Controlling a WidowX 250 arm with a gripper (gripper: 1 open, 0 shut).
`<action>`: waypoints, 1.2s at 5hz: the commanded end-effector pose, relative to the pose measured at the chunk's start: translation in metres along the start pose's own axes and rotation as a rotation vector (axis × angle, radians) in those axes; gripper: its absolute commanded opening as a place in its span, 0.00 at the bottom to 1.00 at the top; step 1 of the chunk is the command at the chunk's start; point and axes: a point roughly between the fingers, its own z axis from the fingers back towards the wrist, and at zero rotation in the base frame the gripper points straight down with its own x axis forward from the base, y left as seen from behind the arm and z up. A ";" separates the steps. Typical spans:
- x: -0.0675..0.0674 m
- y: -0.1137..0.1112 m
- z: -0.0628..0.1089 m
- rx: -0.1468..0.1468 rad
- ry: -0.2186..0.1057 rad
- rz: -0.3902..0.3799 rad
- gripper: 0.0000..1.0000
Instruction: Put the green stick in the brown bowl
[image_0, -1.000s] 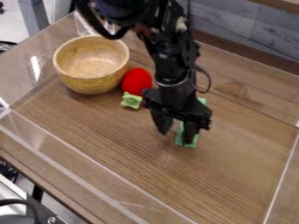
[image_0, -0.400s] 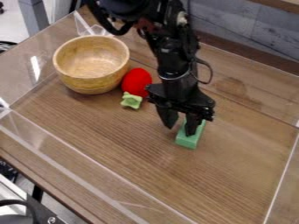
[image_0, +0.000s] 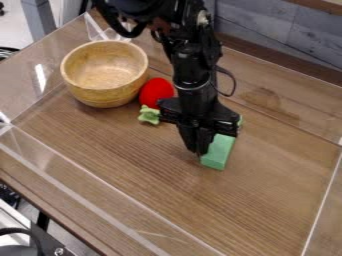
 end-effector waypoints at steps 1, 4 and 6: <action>0.005 0.005 0.030 -0.016 -0.076 -0.010 1.00; -0.005 -0.036 0.038 -0.028 -0.077 -0.124 1.00; 0.009 -0.009 0.017 0.000 -0.075 -0.081 1.00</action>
